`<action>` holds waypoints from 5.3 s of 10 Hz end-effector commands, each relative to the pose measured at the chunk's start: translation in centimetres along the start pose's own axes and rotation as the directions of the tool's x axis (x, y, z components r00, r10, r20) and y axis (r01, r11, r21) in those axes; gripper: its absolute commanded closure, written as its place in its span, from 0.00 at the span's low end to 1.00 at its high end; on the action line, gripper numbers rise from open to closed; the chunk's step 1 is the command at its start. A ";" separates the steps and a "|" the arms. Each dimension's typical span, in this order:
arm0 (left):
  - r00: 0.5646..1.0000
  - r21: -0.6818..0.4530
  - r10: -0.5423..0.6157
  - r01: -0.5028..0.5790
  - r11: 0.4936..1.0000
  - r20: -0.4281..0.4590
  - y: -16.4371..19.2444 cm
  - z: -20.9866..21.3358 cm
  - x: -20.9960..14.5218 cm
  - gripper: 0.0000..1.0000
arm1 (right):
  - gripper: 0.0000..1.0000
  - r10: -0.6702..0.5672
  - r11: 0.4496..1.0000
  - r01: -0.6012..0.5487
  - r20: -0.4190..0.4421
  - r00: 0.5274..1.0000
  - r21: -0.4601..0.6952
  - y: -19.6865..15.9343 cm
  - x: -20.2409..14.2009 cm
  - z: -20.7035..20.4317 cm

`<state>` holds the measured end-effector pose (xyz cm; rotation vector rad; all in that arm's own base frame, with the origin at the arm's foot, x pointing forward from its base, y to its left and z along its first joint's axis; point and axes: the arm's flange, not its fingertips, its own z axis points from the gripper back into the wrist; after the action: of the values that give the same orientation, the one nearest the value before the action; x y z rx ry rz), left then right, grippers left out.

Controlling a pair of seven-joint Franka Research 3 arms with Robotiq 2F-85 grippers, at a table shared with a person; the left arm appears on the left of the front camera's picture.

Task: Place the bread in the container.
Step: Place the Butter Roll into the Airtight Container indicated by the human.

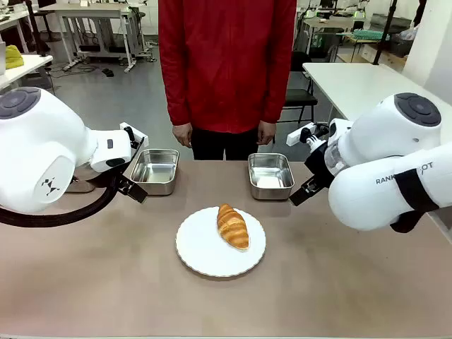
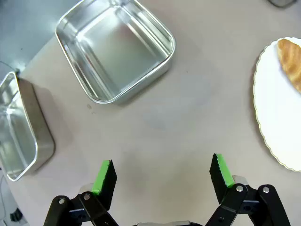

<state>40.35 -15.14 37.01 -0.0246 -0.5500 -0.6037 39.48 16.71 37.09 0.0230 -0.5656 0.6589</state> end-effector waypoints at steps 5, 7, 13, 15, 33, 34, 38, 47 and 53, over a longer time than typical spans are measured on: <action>1.000 0.000 0.000 0.000 1.000 0.000 0.0 0.0 0.0 0.00 | 0.00 0.000 1.000 0.000 0.000 1.000 0.000 0.0 0.0 0.0; 1.000 0.000 0.000 0.000 1.000 0.000 0.0 0.0 0.0 0.00 | 0.00 0.000 1.000 0.000 0.000 1.000 0.000 0.0 0.0 0.0; 0.997 0.020 0.058 -0.059 0.998 0.047 6.8 8.4 3.8 0.00 | 0.00 -0.071 0.997 0.069 0.102 0.992 0.023 -8.1 3.9 8.2; 0.997 -0.064 0.053 -0.049 0.997 0.056 12.9 14.1 4.4 0.00 | 0.00 -0.141 0.988 0.125 0.191 0.972 0.090 -16.2 2.4 14.8; 0.953 -0.262 -0.050 0.132 0.956 0.300 33.8 22.6 -6.6 0.00 | 0.00 -0.215 0.963 0.132 0.368 0.905 0.237 -38.6 -12.1 22.8; 0.952 -0.232 -0.030 0.105 0.967 0.306 33.9 22.8 -7.1 0.00 | 0.00 -0.228 0.961 0.144 0.379 0.897 0.237 -38.9 -12.8 22.9; 0.942 -0.123 -0.015 0.060 0.991 0.336 34.2 22.8 -8.3 0.00 | 0.00 -0.265 0.955 0.186 0.388 0.882 0.231 -40.0 -13.8 23.0; 0.947 -0.077 0.023 0.002 0.997 0.320 28.8 25.6 -6.5 0.00 | 0.00 -0.333 0.943 0.286 0.414 0.847 0.173 -38.4 -13.3 24.8; 0.961 -0.051 0.065 -0.053 0.997 0.267 27.5 25.9 -6.6 0.00 | 0.00 -0.338 0.941 0.305 0.396 0.854 0.147 -35.8 -12.1 25.8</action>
<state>38.80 16.32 59.65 -0.1876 -0.8026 -0.5870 40.37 -24.69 58.56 0.3531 -0.9426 0.3690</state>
